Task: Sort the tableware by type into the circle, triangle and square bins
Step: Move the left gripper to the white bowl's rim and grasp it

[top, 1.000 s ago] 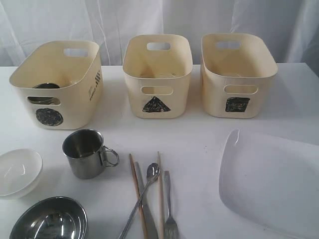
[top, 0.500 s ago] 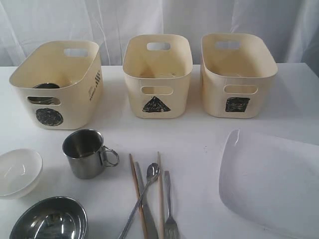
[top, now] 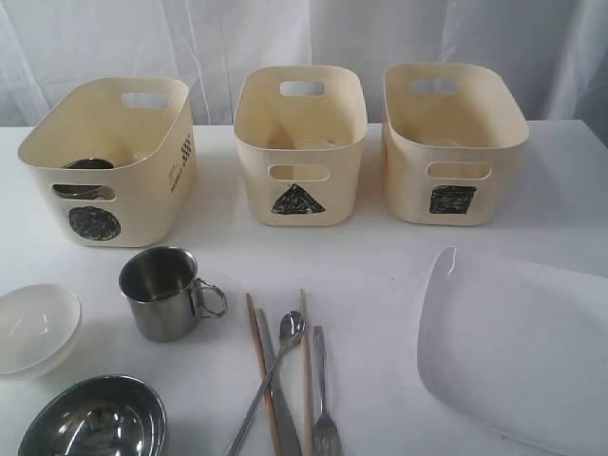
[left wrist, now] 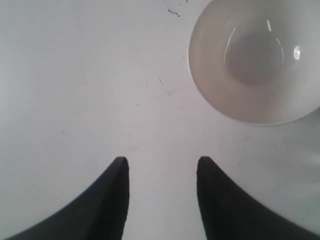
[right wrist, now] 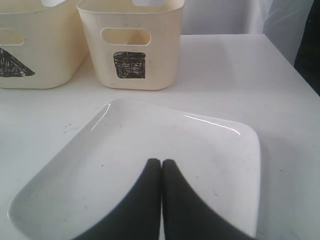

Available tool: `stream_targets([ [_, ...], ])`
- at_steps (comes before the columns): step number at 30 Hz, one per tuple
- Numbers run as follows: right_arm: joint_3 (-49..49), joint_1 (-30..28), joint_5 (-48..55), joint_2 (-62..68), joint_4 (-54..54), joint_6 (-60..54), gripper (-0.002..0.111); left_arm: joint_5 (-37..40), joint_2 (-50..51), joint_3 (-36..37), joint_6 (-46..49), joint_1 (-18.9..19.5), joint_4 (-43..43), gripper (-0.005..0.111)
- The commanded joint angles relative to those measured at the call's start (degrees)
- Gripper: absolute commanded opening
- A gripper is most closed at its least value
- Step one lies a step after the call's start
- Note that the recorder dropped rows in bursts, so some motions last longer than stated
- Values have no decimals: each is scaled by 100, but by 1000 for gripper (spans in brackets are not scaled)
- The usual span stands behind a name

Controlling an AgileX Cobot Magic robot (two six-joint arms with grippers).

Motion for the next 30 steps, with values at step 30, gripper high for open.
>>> stream_targets([
  [30,-2,-29,-48,-36,-7,7,0,-2834,1801,128,-172,-2,-665,62],
])
